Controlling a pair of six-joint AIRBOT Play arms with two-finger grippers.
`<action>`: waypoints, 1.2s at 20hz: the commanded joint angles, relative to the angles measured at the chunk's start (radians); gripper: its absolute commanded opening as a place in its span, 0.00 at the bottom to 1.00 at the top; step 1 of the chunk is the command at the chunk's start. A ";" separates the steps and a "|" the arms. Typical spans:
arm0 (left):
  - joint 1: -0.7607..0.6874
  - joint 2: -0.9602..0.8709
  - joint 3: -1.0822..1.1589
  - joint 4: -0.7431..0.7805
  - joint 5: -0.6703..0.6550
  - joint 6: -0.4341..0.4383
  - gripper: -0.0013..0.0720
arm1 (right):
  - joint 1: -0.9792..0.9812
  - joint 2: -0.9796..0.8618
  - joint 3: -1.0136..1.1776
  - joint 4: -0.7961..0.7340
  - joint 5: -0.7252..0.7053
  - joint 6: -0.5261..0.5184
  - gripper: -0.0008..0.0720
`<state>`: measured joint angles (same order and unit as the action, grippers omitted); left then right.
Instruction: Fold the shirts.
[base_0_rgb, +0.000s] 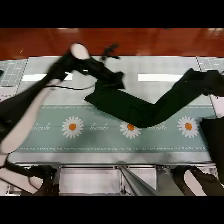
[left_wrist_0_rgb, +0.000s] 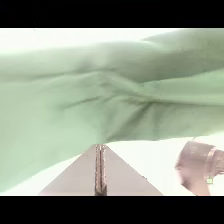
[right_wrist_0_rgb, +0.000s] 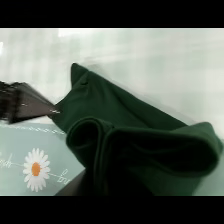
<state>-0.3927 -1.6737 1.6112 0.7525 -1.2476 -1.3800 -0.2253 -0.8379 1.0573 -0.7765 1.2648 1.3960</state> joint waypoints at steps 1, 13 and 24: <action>0.245 0.343 -0.316 0.045 0.080 0.064 0.05 | 0.245 -0.148 0.000 0.055 -0.227 -0.005 0.04; 0.685 0.916 -0.743 0.044 0.129 0.090 0.05 | 0.657 -0.887 0.414 0.338 -0.528 -0.064 0.04; 0.687 0.899 -0.788 0.045 0.164 0.097 0.05 | 0.499 -0.841 0.423 0.288 -0.096 -0.002 0.58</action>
<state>0.2920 -0.7700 0.8333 0.7975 -1.0950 -1.2861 0.3645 -1.7378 1.4761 -0.4465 0.9527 1.3533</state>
